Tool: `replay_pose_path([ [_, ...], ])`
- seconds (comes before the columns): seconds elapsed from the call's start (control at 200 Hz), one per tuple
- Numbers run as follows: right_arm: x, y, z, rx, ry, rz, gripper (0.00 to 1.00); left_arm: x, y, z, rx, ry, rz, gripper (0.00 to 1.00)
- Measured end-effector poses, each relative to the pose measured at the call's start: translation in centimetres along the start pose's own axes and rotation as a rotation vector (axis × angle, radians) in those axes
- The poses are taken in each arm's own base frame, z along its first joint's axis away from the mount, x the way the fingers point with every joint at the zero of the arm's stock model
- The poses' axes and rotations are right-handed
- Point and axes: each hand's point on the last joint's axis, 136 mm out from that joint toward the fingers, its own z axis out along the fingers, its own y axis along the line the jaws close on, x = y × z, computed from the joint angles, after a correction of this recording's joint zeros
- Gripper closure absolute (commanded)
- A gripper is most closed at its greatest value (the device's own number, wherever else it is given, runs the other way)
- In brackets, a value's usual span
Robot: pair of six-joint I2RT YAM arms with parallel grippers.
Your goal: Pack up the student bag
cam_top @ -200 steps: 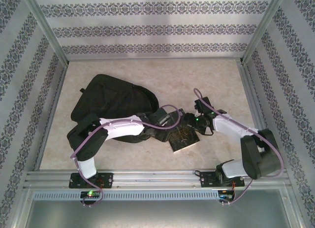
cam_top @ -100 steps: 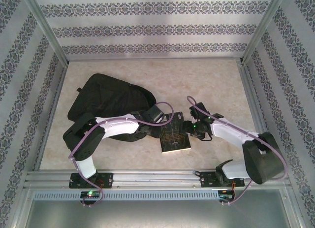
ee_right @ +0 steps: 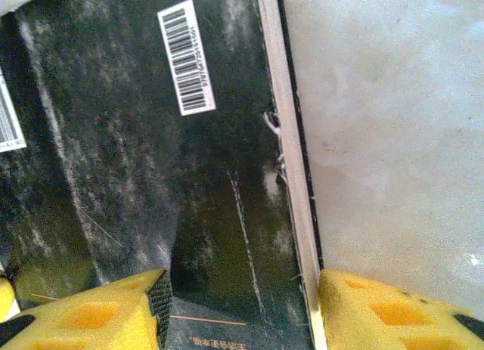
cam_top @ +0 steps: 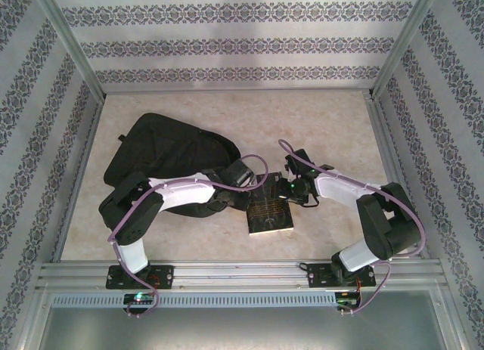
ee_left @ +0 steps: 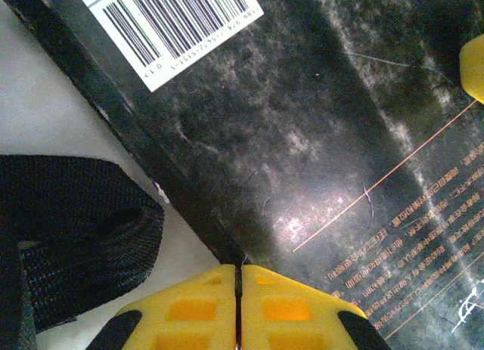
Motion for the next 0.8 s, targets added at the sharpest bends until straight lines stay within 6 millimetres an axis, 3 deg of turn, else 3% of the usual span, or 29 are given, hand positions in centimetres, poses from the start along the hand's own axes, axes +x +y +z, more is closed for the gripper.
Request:
replay_pose_path([
  [0.245, -0.1, 0.3, -0.9, -0.012, -0.015, 0.005, 0.61, 0.0, 0.0, 0.0, 0.002, 0.012, -0.001, 0.92],
  [0.43, -0.3, 2.1, -3.4, -0.091, -0.059, -0.014, 0.68, 0.0, 0.0, 0.1, 0.005, 0.028, -0.004, 0.92],
  [0.56, -0.1, 3.0, -4.1, -0.140, -0.053, -0.017, 0.73, 0.0, -0.1, 0.1, 0.004, 0.032, -0.002, 0.93],
  [0.759, 0.2, 4.1, -3.6, -0.200, -0.018, -0.017, 1.00, 0.0, 0.0, 0.1, 0.009, 0.034, -0.005, 0.94],
  [0.799, 0.2, 3.9, -3.4, -0.189, -0.017, -0.011, 1.00, 0.0, 0.0, 0.1, 0.011, 0.035, -0.007, 0.94],
])
